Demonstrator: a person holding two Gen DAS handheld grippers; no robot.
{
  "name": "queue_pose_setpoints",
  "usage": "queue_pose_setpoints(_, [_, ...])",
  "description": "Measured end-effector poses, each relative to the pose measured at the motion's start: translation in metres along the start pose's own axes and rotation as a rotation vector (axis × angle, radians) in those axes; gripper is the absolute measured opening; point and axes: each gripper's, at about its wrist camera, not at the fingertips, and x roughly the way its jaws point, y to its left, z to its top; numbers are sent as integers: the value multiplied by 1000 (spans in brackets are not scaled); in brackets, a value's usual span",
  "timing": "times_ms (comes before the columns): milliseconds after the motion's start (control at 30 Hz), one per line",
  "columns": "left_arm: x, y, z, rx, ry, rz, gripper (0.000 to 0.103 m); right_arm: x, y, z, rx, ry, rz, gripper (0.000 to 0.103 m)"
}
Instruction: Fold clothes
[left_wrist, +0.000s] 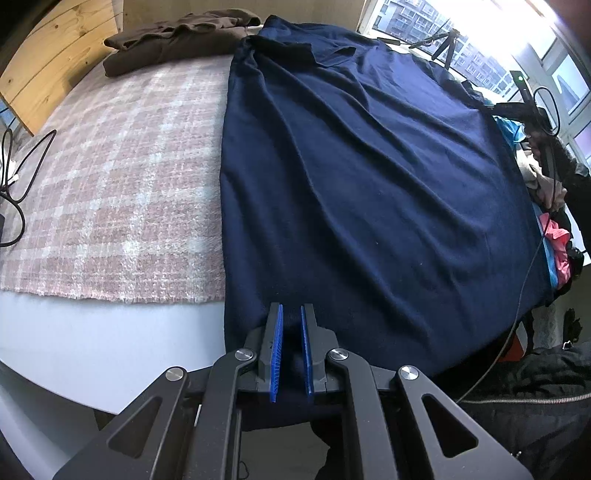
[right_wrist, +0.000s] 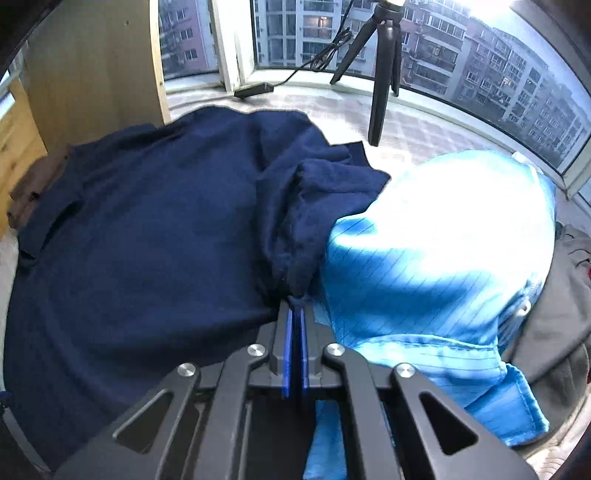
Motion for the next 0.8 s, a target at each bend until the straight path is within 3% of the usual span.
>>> queue_pose_setpoints(133, [-3,4,-4,6,-5,-2,9,5,-22,-8,67,21,-49,3])
queue_pose_setpoints(267, [-8,12,-5,-12,8,-4,9,-2,-7,-12,5,3,-66,5])
queue_pose_setpoints(400, [-31,22,-21,-43,7,27,10,-58,-3,-26,0,-77,-47,35])
queue_pose_setpoints(500, [-44,33,-38,-56,17,30,12,-100,1,-67,-19,-96,7,36])
queue_pose_setpoints(600, [-43,37,-45,-30,25,38,14,-122,6,-123,3,-47,73,36])
queue_pose_setpoints(800, [-27,32,-34,19,16,18,15,-124,15,-234,99,102,94,36])
